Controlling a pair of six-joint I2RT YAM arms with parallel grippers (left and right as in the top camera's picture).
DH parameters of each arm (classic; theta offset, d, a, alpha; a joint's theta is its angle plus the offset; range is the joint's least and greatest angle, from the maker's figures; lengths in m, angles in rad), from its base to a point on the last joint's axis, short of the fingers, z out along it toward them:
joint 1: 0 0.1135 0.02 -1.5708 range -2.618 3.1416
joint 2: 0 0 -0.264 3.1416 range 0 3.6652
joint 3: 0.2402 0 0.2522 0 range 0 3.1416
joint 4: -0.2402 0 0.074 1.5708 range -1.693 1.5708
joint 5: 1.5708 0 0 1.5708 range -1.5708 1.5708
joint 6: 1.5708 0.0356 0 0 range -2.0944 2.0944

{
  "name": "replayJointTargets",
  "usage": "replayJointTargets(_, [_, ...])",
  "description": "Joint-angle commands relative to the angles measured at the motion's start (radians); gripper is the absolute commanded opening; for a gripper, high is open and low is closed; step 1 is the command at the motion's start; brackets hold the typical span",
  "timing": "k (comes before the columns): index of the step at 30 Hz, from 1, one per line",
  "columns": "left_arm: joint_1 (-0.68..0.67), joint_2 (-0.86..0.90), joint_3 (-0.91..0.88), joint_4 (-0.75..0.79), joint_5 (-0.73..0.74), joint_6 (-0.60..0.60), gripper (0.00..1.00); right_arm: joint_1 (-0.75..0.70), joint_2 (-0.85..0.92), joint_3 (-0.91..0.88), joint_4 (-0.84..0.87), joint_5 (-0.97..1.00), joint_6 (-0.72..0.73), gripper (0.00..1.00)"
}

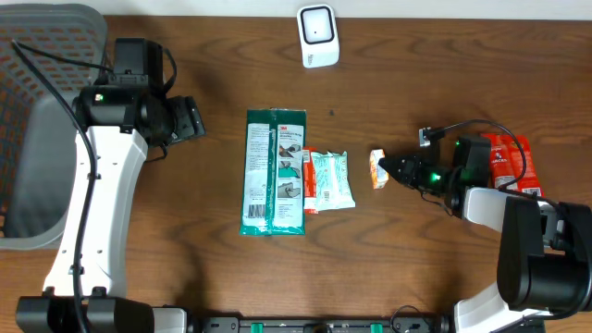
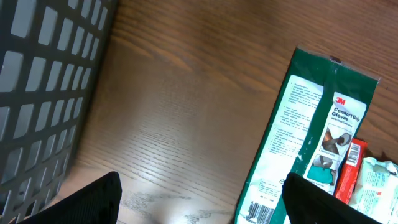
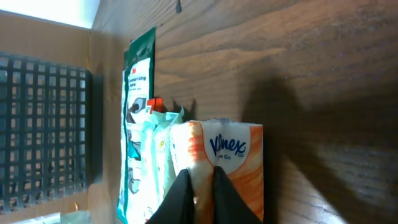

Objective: Scan the item barcode

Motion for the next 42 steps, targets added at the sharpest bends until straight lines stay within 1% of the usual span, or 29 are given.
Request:
replayJointTargets(1, [0.004,-0.003,0.01,-0.004,-0.009,0.002,0.84,0.008,0.008,-0.005,0.002,-0.014,0.004,0.19])
replayJointTargets(3, [0.004,-0.003,0.01,-0.004,-0.009,0.002,0.83,0.008,0.008,-0.005,0.002,-0.013,0.004,0.26])
replayJointTargets(4, [0.004,-0.003,0.01,-0.004,-0.009,0.002,0.83,0.008,0.008,-0.005,0.002,-0.013,0.004,0.28])
replayJointTargets(6, [0.004,-0.003,0.01,-0.003,-0.009,0.002,0.83,0.008,0.008,-0.005,0.002,-0.011,0.004,0.35])
replayJointTargets(12, [0.004,-0.003,0.01,-0.004,-0.009,0.002,0.83,0.008,0.008,-0.004,0.003,0.014,0.004,0.45])
replayJointTargets(15, [0.004,-0.003,0.01,-0.004,-0.009,0.002,0.83,0.008,0.007,0.005,0.002,0.017,0.004,0.53])
replayJointTargets(18, [0.004,-0.003,0.01,-0.004,-0.009,0.002,0.83,0.008,0.006,0.027,0.001,0.018,0.004,0.55])
replayJointTargets(20, [0.004,-0.003,0.01,-0.004,-0.009,0.002,0.83,0.008,-0.006,0.052,-0.035,0.038,0.004,0.54])
replayJointTargets(22, [0.004,-0.003,0.01,-0.004,-0.009,0.002,0.83,0.008,-0.03,0.08,-0.111,0.094,-0.025,0.53])
replayJointTargets(25, [0.004,-0.003,0.01,-0.004,-0.009,0.002,0.83,0.008,-0.086,0.145,-0.269,0.153,-0.102,0.54])
replayJointTargets(26, [0.004,-0.003,0.01,-0.004,-0.009,0.002,0.83,0.011,-0.122,0.195,-0.372,0.178,-0.14,0.54])
replayJointTargets(27, [0.004,-0.003,0.01,-0.004,-0.009,0.002,0.83,0.011,-0.129,0.205,-0.394,0.184,-0.149,0.54])
replayJointTargets(28, [0.004,-0.003,0.01,-0.004,-0.009,0.002,0.83,0.019,-0.156,0.246,-0.477,0.215,-0.18,0.55])
replayJointTargets(29, [0.004,-0.003,0.01,-0.004,-0.009,0.002,0.83,0.026,-0.172,0.271,-0.526,0.238,-0.199,0.55])
replayJointTargets(30, [0.004,-0.003,0.01,-0.004,-0.009,0.002,0.83,0.043,-0.198,0.314,-0.61,0.293,-0.227,0.56])
replayJointTargets(31, [0.004,-0.003,0.01,-0.004,-0.009,0.002,0.83,0.058,-0.211,0.34,-0.658,0.336,-0.239,0.57])
replayJointTargets(32, [0.004,-0.003,0.01,-0.004,-0.009,0.002,0.83,0.09,-0.23,0.381,-0.735,0.425,-0.253,0.57])
replayJointTargets(35, [0.004,-0.003,0.01,-0.004,-0.009,0.002,0.83,0.174,-0.243,0.439,-0.835,0.587,-0.259,0.62])
replayJointTargets(36, [0.004,-0.003,0.01,-0.004,-0.009,0.002,0.83,0.227,-0.242,0.452,-0.856,0.667,-0.259,0.68])
replayJointTargets(37, [0.004,-0.003,0.01,-0.004,-0.009,0.002,0.83,0.245,-0.241,0.451,-0.858,0.695,-0.259,0.71])
replayJointTargets(39, [0.004,-0.003,0.01,-0.004,-0.009,0.002,0.83,0.319,-0.237,0.451,-0.884,0.847,-0.259,0.79])
replayJointTargets(41, [0.004,-0.003,0.01,-0.004,-0.009,0.002,0.84,0.356,-0.23,0.45,-0.908,0.924,-0.259,0.83])
replayJointTargets(42, [0.004,-0.003,0.01,-0.004,-0.009,0.002,0.83,0.372,-0.221,0.447,-0.916,0.931,-0.259,0.83])
